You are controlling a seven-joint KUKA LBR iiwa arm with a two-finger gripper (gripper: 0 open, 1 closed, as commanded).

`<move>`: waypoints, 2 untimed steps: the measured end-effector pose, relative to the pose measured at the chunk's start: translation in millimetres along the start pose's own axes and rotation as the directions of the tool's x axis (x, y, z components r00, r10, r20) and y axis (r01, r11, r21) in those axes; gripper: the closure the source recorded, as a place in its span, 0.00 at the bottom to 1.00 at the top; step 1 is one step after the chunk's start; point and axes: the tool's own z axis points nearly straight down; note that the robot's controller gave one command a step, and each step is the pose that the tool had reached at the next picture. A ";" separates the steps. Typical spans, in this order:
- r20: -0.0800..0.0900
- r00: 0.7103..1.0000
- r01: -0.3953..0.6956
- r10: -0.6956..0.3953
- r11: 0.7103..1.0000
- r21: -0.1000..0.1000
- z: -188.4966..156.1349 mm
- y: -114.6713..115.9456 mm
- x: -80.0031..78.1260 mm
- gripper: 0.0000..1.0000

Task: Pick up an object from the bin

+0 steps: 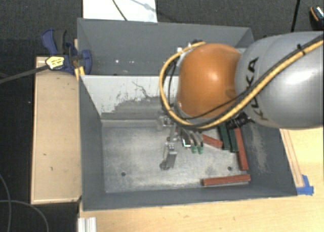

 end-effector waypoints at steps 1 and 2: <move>0.001 0.999 -0.051 0.051 0.999 0.003 60.3 -68.1 8.6 0.00; 0.010 0.982 0.188 -0.188 0.982 0.004 74.5 -142.3 -28.2 0.00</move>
Offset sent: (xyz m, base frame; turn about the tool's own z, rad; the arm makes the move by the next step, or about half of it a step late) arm -0.0079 -0.0635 -0.0569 0.0435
